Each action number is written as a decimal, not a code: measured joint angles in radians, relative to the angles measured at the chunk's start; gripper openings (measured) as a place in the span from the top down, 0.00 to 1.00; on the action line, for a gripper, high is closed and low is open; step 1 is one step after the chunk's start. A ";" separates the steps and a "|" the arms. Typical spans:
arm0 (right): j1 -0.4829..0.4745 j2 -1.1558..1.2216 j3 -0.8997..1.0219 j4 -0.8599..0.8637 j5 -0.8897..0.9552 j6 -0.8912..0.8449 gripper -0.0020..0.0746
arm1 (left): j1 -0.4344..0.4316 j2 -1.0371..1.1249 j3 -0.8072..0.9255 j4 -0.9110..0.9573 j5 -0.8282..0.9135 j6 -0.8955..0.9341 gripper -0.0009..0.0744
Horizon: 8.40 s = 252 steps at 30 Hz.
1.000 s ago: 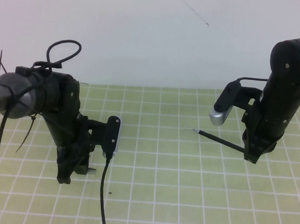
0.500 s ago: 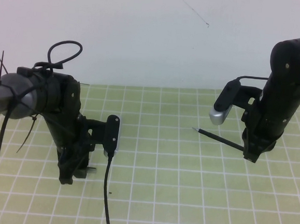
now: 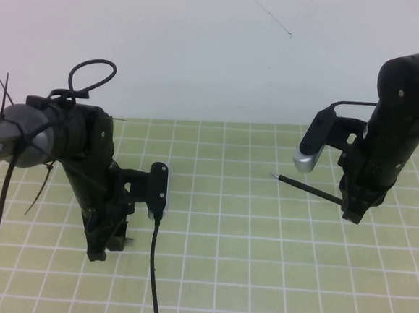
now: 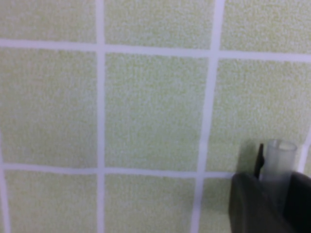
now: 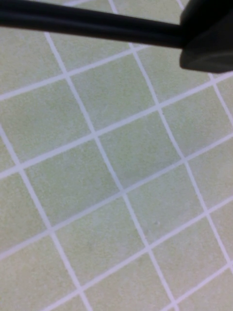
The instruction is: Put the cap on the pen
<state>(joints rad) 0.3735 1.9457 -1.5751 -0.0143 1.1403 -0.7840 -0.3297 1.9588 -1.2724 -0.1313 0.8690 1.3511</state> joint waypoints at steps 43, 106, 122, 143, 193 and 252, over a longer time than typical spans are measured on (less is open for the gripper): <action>0.096 -0.281 0.030 0.302 0.084 0.344 0.87 | -0.100 -0.652 0.497 0.090 -0.571 0.186 0.99; 0.378 -0.502 0.402 0.500 0.079 0.284 0.87 | -0.362 -1.016 0.976 0.297 -1.124 0.033 0.99; 0.378 -0.448 0.400 0.547 0.079 0.257 0.87 | -0.362 -1.016 0.976 0.318 -1.118 0.033 0.99; 0.378 -0.431 0.400 0.518 0.078 0.238 0.87 | -0.380 -1.016 0.976 0.372 -1.061 0.033 0.99; 0.378 -0.414 0.401 0.673 -0.059 0.284 0.87 | -0.437 -1.016 0.976 0.403 -1.066 0.012 0.99; 0.097 -0.045 0.310 0.290 -0.374 0.911 0.88 | -0.437 -0.989 0.698 -1.697 -1.467 0.565 0.99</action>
<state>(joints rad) 0.4702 1.9003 -1.2654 0.2760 0.7661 0.1270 -0.7662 0.9694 -0.5746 -1.8287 -0.5980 1.9165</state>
